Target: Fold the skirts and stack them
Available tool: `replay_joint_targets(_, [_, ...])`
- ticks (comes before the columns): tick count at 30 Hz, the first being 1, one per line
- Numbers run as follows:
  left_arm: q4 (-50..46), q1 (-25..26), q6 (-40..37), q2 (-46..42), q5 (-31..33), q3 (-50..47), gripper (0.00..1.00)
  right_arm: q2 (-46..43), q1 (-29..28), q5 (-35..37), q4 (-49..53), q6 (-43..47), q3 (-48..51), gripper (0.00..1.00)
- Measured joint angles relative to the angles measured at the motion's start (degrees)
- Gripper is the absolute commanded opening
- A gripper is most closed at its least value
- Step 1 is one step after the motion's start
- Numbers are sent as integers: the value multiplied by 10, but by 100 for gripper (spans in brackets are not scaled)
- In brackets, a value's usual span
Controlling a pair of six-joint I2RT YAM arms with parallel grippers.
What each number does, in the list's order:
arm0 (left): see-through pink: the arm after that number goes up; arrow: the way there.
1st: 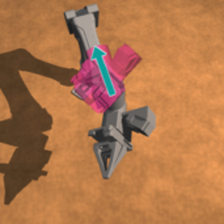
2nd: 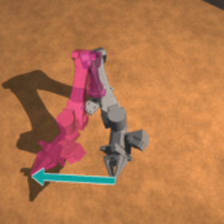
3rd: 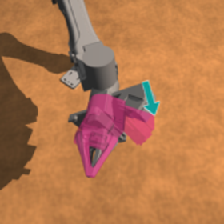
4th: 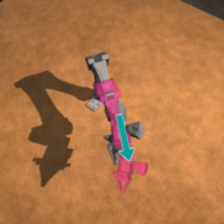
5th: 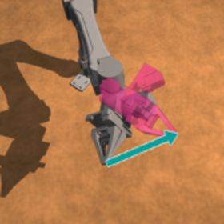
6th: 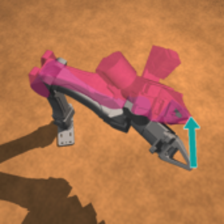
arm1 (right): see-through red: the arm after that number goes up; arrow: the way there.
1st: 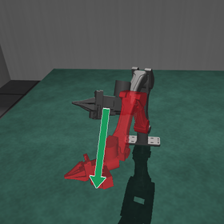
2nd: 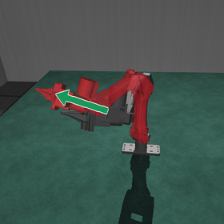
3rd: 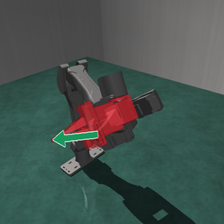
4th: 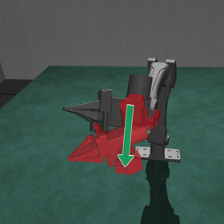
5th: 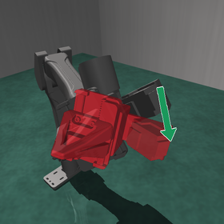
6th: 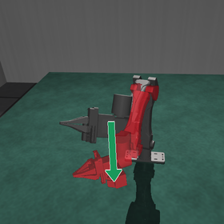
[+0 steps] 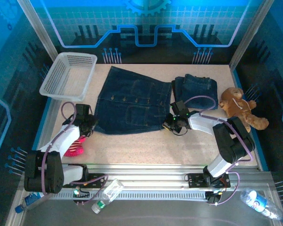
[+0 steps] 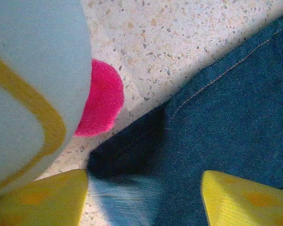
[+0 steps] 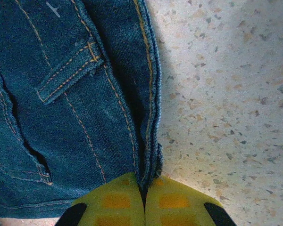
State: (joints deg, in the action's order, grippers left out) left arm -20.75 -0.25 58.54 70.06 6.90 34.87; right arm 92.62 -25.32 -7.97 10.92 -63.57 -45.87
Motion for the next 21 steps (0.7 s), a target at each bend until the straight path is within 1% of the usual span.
replay_joint_targets(2, [-5,1,10,0,-1,0,85,0,0,0,0,2,-1,0])
replay_joint_targets(4, [-14,1,18,-2,0,-2,86,0,0,0,2,2,-2,0])
replay_joint_targets(10, [-14,6,39,-17,-13,-28,68,4,0,-1,2,2,-3,0])
replay_joint_targets(14, [-1,8,46,16,-25,-28,65,9,0,-2,2,2,-3,0])
replay_joint_targets(17, [3,14,46,47,-28,-28,60,10,0,-2,2,2,-3,0])
replay_joint_targets(19, [0,16,47,49,-26,-24,54,10,0,-2,2,2,-3,0])
replay_joint_targets(20, [-3,16,48,50,-23,-24,49,9,0,-2,2,2,-3,0])
replay_joint_targets(21, [-6,16,48,52,-21,-24,41,10,0,-2,2,2,-3,0])
